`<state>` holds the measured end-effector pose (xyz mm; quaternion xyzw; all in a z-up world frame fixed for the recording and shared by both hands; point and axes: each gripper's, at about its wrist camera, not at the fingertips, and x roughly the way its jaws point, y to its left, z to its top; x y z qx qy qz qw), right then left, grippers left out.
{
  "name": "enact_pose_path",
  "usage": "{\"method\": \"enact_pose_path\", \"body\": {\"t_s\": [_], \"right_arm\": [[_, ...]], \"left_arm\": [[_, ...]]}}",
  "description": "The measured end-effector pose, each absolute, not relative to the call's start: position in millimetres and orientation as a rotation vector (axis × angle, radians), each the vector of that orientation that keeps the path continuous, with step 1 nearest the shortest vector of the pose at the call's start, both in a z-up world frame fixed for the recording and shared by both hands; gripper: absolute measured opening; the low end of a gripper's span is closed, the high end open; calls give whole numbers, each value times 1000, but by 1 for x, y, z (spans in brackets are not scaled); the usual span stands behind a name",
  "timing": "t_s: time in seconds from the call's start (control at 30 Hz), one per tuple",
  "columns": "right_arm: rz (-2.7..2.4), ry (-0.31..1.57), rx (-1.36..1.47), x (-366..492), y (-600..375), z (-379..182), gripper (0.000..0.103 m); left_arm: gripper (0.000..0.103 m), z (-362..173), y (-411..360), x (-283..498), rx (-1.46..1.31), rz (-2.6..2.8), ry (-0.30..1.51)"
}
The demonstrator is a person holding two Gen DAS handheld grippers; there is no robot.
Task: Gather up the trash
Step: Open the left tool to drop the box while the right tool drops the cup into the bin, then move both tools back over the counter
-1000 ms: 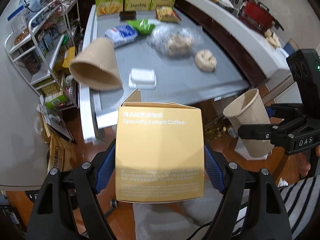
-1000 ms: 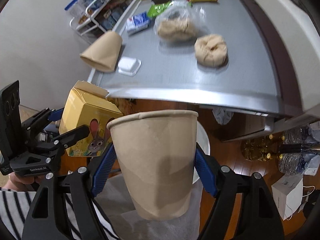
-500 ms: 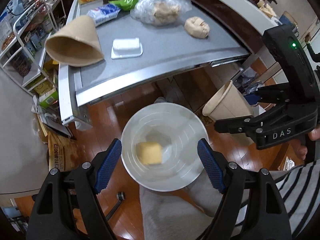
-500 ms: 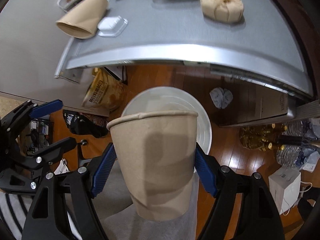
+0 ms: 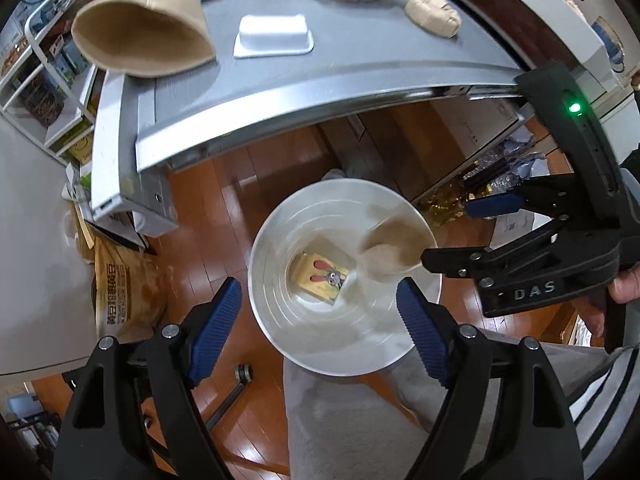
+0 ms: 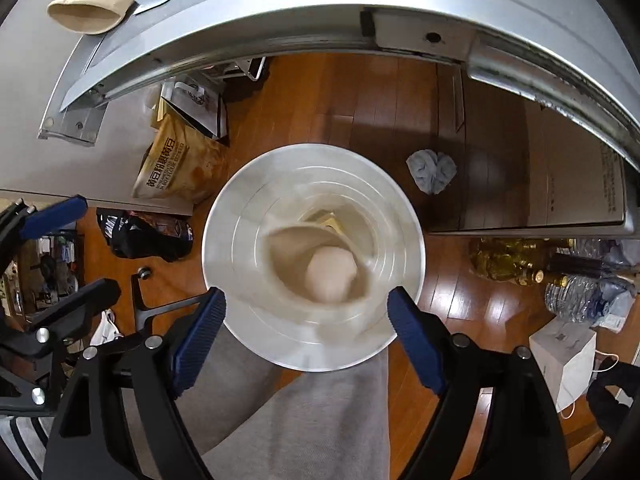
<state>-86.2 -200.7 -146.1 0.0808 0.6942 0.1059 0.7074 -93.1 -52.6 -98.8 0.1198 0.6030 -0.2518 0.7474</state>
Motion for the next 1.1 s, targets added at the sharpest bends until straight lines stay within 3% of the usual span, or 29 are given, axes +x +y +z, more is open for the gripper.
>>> {"method": "enact_pose_path", "body": {"t_s": [0.23,0.57,1.1], "right_arm": [[222,1506,161,-87,-204,-130,82],[151,1314,65,-93,-220,-55,88],[17,1039,44,-46,-239,26,89]], "left_arm": [[86,-98,-49,-96,278,-532,1322],[93,-69,-35,-93,276,-463,1251],[96,19,-19,-37,253,-304,950]]}}
